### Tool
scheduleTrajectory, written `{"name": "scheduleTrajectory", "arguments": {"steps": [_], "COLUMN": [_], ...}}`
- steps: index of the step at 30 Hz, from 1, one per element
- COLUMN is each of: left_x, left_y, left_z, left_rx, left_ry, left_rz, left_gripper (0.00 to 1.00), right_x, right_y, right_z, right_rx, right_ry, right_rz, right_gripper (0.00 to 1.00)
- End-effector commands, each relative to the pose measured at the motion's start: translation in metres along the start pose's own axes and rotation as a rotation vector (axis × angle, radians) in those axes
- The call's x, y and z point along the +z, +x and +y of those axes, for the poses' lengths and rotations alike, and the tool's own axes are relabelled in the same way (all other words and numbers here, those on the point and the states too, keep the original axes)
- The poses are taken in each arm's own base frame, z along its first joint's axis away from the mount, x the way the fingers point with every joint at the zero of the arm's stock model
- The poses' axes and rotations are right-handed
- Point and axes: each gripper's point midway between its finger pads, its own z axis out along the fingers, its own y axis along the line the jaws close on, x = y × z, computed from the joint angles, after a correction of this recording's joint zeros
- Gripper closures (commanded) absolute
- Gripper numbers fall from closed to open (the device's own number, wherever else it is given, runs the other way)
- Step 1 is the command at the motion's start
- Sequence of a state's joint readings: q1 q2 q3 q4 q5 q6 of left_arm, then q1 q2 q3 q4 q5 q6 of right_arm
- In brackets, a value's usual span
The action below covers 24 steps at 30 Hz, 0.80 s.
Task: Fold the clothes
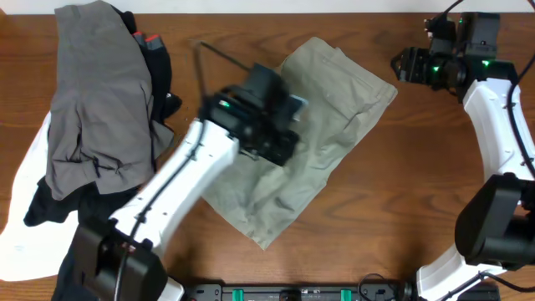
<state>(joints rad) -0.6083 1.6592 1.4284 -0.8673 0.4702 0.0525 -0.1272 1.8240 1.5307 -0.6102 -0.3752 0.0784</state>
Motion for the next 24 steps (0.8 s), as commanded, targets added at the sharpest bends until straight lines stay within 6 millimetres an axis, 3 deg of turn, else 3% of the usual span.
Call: {"name": "scheduleTrajectory", "arguments": {"steps": [1, 9, 14, 18, 20, 22, 24], "left_x": [0.016, 0.036, 0.036, 0.037, 0.037, 0.036, 0.03], "left_y": [-0.002, -0.003, -0.007, -0.003, -0.004, -0.008, -0.018], "left_z": [-0.055, -0.162, -0.207, -0.223, -0.223, -0.217, -0.207], "left_rx": [0.192, 0.53, 0.634, 0.699, 0.698, 0.69, 0.662], "left_ry": [0.073, 0.208, 0.273, 0.294, 0.292, 0.267, 0.227], "left_rz": [-0.009, -0.107, -0.194, -0.215, -0.215, -0.226, -0.249], "left_gripper": [0.94, 0.94, 0.94, 0.91, 0.44, 0.07, 0.02], "right_x": [-0.022, -0.024, -0.029, -0.032, -0.032, -0.031, -0.029], "right_y": [-0.018, -0.019, -0.022, -0.025, -0.027, -0.029, -0.032], "right_z": [0.011, 0.006, -0.006, -0.012, -0.01, -0.006, 0.001], "right_rx": [-0.009, -0.001, 0.019, 0.027, 0.022, 0.011, -0.007], "right_ry": [-0.032, -0.026, -0.008, -0.012, -0.018, -0.024, -0.035], "right_rz": [-0.059, -0.065, -0.077, -0.09, -0.098, -0.107, -0.116], "right_gripper": [0.36, 0.36, 0.36, 0.35, 0.35, 0.35, 0.35]}}
